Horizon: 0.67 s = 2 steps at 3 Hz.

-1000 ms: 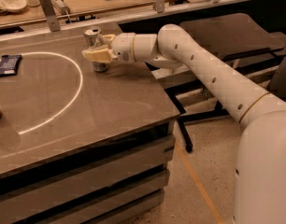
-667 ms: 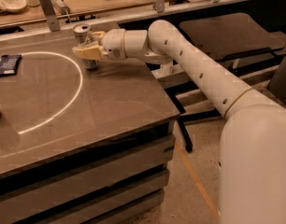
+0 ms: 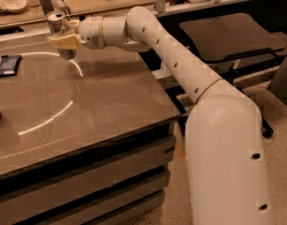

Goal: Move redbull can near rxbar blueberry

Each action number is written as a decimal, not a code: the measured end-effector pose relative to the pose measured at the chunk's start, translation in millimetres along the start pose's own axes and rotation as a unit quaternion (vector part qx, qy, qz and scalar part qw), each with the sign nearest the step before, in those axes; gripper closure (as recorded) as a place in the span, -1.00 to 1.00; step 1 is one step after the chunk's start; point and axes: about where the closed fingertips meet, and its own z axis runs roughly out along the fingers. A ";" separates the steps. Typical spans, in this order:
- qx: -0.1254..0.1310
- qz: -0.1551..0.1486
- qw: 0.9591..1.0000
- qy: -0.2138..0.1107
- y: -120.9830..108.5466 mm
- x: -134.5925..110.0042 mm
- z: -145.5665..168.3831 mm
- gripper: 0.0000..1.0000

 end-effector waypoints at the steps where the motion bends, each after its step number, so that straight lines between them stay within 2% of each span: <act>1: -0.010 -0.006 1.000 0.006 0.3 -14.1 24.1 1.00; 2: -0.005 0.002 1.000 0.022 -2.2 -14.6 49.1 1.00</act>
Offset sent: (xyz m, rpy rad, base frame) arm 0.0110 0.0741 0.0134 -0.0840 0.0242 -0.0293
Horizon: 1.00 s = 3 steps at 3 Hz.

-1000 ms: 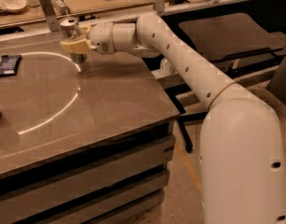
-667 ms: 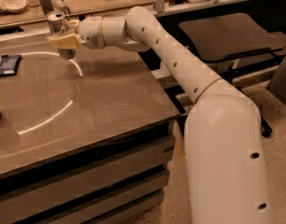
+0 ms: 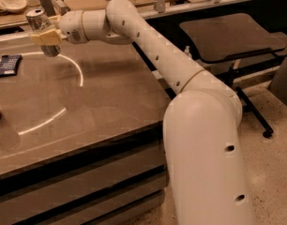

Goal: Move redbull can near rxbar blueberry

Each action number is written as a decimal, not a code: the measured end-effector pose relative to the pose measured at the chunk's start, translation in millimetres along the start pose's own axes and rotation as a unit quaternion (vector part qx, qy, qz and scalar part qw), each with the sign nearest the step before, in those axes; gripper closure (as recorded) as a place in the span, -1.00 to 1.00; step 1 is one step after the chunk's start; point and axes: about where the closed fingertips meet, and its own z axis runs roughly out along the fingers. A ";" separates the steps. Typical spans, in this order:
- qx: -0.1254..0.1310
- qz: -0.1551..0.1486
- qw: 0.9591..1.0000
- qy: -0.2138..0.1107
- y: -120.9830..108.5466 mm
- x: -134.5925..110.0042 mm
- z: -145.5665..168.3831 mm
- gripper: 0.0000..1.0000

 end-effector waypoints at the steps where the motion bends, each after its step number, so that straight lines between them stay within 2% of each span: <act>1: 0.022 0.026 0.999 0.014 -6.3 7.2 20.4 1.00; 3: 0.009 0.046 0.999 0.008 -12.5 28.7 54.1 1.00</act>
Offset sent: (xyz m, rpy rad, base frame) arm 0.0207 0.0561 -0.0258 0.0051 0.1126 -0.0424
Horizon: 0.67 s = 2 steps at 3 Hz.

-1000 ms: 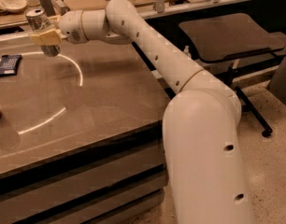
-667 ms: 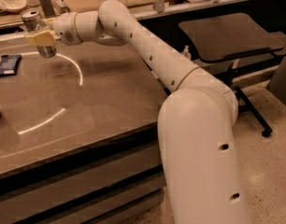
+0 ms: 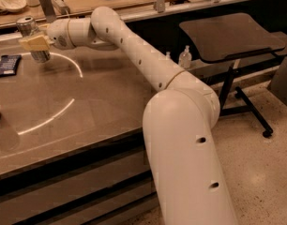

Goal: Move redbull can near rxbar blueberry

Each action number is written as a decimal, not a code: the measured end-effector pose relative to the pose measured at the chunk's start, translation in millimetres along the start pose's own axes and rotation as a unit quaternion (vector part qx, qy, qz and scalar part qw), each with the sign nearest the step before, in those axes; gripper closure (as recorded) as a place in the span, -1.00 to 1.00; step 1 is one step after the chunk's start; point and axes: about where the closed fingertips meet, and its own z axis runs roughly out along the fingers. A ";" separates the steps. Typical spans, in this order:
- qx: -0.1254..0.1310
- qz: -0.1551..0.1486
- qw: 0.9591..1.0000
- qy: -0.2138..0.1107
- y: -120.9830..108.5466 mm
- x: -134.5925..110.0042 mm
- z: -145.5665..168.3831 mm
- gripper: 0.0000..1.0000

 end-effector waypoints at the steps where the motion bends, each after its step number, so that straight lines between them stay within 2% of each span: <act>1: -0.007 -0.005 1.000 -0.003 -5.7 10.3 10.8 1.00; 2: -0.016 -0.011 1.000 -0.004 -7.7 16.2 19.8 1.00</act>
Offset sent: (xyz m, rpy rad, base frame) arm 0.0179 0.0203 -0.0240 0.0079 -0.0342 0.0474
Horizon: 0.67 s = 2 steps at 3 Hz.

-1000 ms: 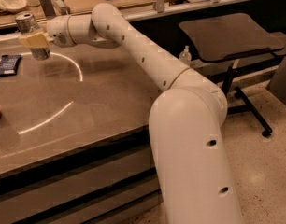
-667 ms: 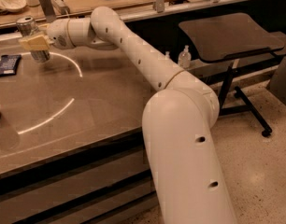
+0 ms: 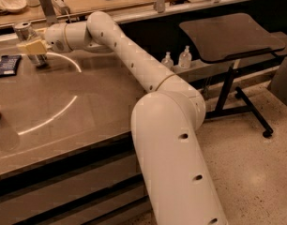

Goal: Move redbull can near rxbar blueberry

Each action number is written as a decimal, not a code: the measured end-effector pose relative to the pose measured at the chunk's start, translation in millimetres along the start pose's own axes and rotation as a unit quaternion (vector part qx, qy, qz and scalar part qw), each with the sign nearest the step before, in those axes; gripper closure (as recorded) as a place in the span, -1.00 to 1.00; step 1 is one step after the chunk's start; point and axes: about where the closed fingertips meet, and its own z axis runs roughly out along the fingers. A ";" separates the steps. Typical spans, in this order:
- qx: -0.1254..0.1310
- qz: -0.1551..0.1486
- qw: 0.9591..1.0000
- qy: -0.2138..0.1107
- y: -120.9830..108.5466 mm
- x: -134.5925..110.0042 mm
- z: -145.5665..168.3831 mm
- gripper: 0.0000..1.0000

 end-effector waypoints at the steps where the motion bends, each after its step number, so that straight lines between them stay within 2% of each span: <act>1: -0.018 -0.004 1.000 -0.001 3.1 3.7 8.2 1.00; 2: -0.021 -0.003 1.000 -0.001 4.8 3.3 11.0 0.65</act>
Offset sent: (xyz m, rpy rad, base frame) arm -0.0021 0.0062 -0.0037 0.0002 -0.0029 0.0292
